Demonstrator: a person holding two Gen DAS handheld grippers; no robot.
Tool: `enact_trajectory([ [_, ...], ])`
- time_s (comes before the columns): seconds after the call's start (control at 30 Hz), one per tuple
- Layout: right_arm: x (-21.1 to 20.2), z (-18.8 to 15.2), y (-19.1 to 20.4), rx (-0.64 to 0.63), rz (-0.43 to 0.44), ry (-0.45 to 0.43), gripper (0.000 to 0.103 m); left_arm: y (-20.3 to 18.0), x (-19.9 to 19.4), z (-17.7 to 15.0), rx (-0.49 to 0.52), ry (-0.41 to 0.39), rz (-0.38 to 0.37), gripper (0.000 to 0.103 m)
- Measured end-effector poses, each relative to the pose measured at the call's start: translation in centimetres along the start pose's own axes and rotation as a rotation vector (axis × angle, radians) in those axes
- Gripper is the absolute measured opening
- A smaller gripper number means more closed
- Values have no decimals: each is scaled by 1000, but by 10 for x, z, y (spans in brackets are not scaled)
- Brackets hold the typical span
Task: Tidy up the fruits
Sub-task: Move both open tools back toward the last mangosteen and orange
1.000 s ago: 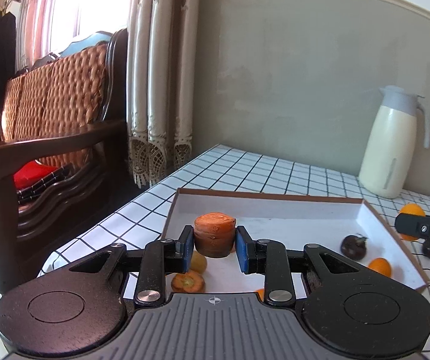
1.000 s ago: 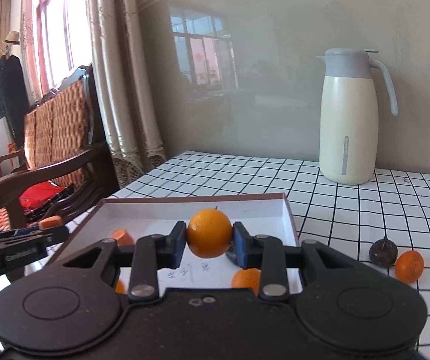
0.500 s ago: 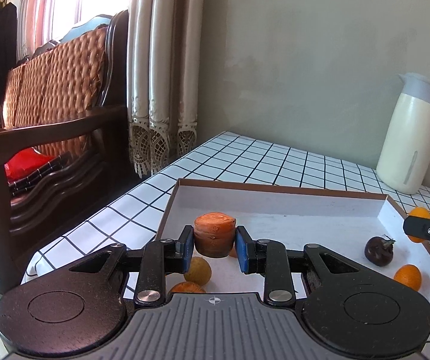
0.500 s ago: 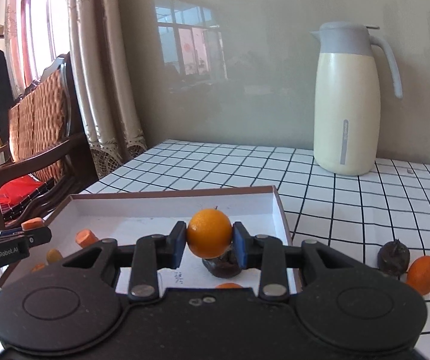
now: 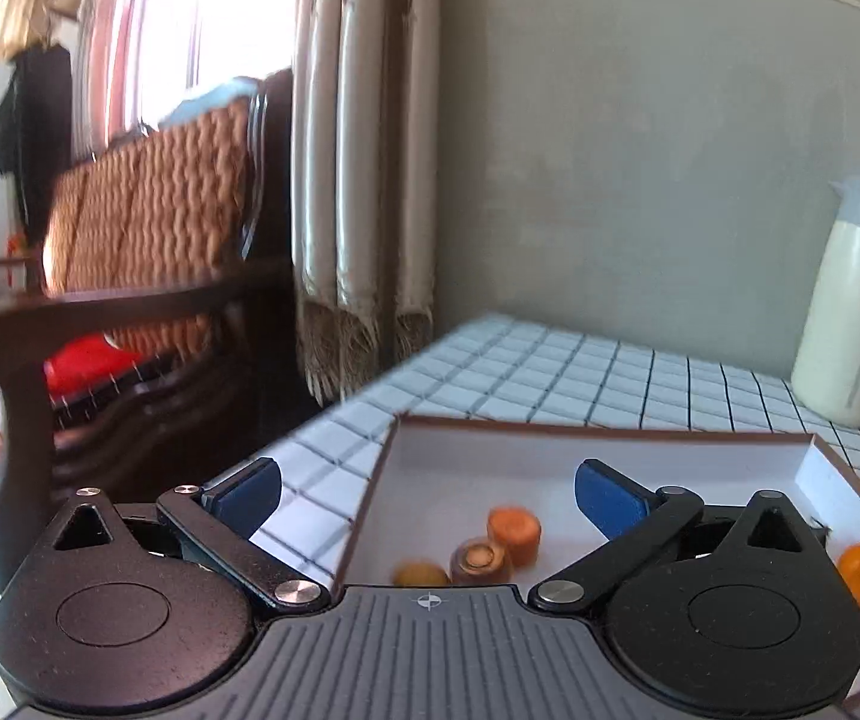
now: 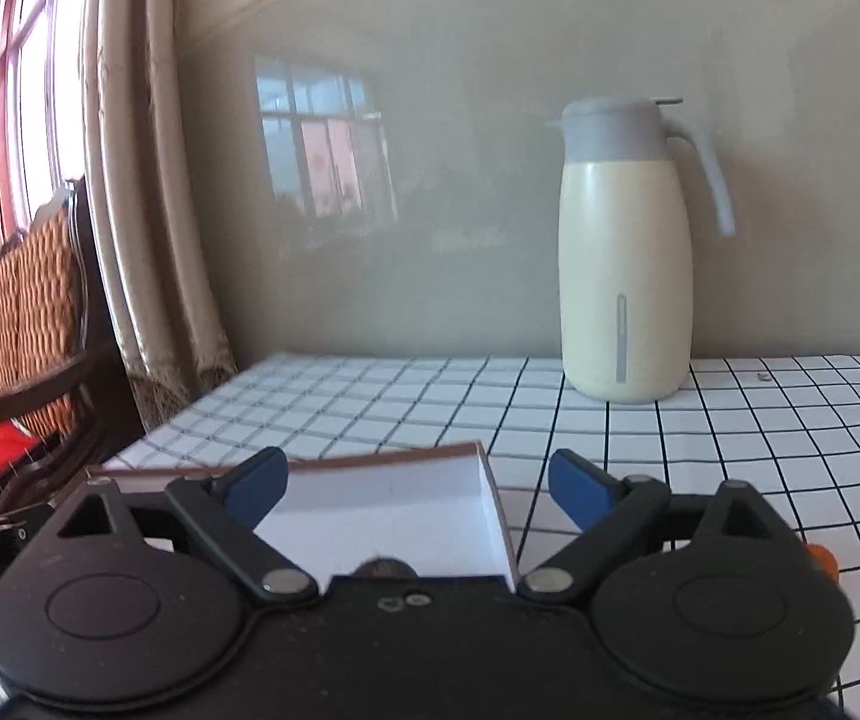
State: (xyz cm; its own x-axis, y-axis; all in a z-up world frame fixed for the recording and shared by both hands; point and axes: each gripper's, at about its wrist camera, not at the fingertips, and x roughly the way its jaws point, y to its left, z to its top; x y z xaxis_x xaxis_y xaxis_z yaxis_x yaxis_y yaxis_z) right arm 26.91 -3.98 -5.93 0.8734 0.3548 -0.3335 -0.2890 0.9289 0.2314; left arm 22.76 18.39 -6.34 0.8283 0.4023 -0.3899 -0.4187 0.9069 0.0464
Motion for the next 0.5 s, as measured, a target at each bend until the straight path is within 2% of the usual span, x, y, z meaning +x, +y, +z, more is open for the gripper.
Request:
enact_trajectory([
  [0.13, -4, 2, 2, -16, 18, 6, 97, 1, 4, 3, -8, 12, -2, 103],
  [0.3, -8, 5, 3, -1, 55, 21, 97, 1, 1, 2, 11, 16, 6, 103],
  [0.5, -24, 9, -4, 32, 90, 18, 97, 1, -23, 5, 28, -10, 10, 103],
])
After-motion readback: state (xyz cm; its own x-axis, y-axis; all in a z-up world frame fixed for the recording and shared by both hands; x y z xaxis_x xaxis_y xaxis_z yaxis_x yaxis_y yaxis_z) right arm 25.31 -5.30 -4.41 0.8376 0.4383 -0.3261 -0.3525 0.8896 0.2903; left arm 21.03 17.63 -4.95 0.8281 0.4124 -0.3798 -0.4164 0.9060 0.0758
